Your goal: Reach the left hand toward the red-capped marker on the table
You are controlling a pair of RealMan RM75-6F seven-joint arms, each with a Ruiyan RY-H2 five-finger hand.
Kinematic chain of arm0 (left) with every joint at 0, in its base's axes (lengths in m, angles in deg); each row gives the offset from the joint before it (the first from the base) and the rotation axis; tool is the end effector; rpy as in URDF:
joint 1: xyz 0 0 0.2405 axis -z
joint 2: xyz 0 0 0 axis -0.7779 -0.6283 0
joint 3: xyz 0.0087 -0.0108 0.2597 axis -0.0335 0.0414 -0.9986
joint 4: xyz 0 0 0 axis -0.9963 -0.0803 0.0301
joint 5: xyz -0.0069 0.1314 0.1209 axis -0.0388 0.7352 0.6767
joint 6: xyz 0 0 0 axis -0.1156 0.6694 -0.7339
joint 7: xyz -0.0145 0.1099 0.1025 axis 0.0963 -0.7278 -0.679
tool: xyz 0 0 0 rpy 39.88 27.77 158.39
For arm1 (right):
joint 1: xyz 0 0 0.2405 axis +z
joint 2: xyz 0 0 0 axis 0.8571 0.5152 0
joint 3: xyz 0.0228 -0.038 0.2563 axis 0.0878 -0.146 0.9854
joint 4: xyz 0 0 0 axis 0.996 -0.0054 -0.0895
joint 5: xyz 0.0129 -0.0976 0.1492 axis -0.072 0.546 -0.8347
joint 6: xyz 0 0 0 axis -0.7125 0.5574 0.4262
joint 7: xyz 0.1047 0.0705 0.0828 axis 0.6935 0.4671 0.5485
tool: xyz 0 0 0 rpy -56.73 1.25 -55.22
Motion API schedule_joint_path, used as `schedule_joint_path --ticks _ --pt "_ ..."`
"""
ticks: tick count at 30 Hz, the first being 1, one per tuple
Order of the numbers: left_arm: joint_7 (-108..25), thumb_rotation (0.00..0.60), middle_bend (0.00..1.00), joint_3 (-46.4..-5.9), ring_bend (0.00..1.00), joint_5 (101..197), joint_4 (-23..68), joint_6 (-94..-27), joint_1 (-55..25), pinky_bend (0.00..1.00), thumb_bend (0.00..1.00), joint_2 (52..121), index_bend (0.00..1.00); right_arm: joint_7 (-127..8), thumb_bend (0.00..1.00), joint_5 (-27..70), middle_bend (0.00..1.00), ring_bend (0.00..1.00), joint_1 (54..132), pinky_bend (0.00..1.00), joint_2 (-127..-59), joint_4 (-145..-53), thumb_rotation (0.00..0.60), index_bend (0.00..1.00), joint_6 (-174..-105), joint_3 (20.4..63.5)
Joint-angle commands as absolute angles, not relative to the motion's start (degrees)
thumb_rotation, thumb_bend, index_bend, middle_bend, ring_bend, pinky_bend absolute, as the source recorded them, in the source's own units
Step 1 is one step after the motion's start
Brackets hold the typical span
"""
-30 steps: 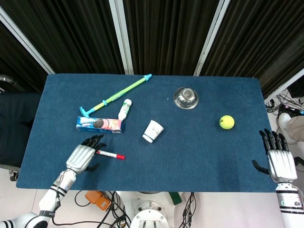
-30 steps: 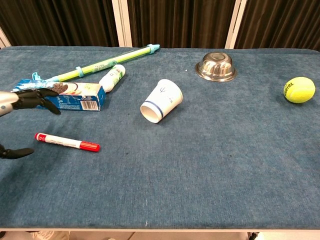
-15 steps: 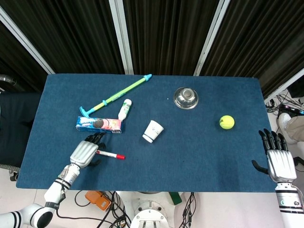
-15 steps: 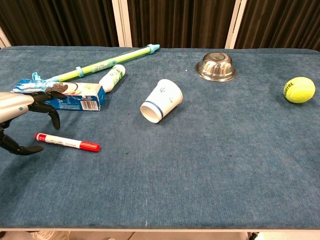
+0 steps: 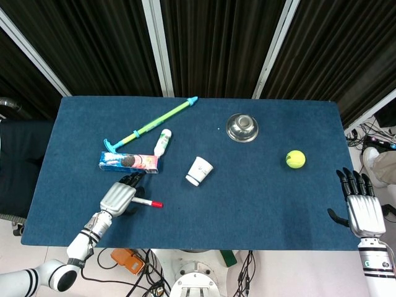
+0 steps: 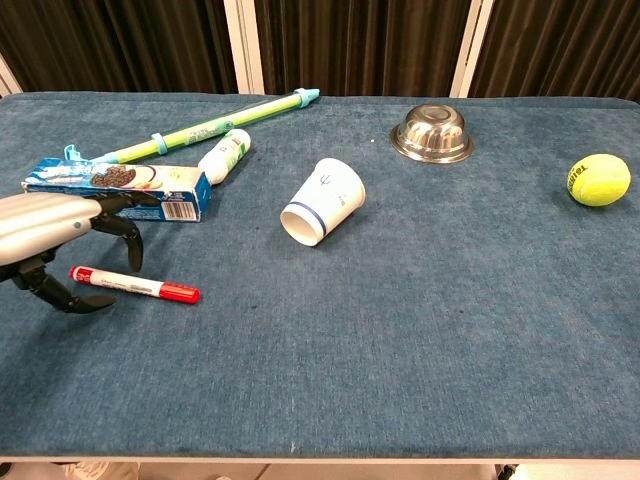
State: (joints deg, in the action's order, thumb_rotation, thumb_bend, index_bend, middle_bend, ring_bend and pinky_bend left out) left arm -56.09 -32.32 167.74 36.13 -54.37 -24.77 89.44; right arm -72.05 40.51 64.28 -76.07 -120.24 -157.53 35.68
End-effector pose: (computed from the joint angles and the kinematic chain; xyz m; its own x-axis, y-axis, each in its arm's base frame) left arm -0.2231 0.2605 0.0073 0.4791 0.3483 0.8057 0.8580 -0.3792 -0.3464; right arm -0.2999 -0.1901 0.1724 0.4782 -0.0471 0.8770 -0.8765 0.0387 0.4799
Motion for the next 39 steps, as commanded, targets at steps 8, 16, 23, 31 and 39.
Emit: schedule_joint_path --ticks 8,16,23,31,39 --pt "-57.2 0.6 0.0 -32.0 0.0 165.5 34.7 -53.2 -23.5 0.15 0.33 90.0 0.5 -72.1 0.32 40.6 0.08 0.06 64.4 0.04 -76.1 -120.2 0.6 0.06 -157.4 35.6" --pt "-57.7 0.6 0.0 -31.9 0.0 164.5 34.2 -52.8 -22.8 0.15 0.43 89.5 0.56 -72.1 0.32 40.7 0.08 0.06 64.4 0.04 -76.1 -120.2 0.6 0.06 -157.5 35.6" --pt "-59.2 0.6 0.0 -31.3 0.0 165.6 42.5 -56.4 -23.2 0.15 0.45 83.8 0.56 -71.8 0.32 40.8 0.08 0.06 64.4 0.04 -76.1 -120.2 0.6 0.06 -157.4 35.6" --pt "-58.1 0.6 0.0 -28.6 0.0 166.0 58.1 -57.0 -21.9 0.15 0.45 72.2 0.56 -71.4 0.32 40.7 0.08 0.06 64.2 0.04 -75.9 -120.5 0.6 0.06 -157.5 35.4" --pt "-41.4 0.6 0.0 -23.8 0.0 162.3 67.3 -49.8 -18.4 0.15 0.45 62.3 0.56 -71.2 0.32 41.0 0.08 0.06 64.2 0.04 -75.9 -120.5 0.6 0.06 -157.6 35.3"
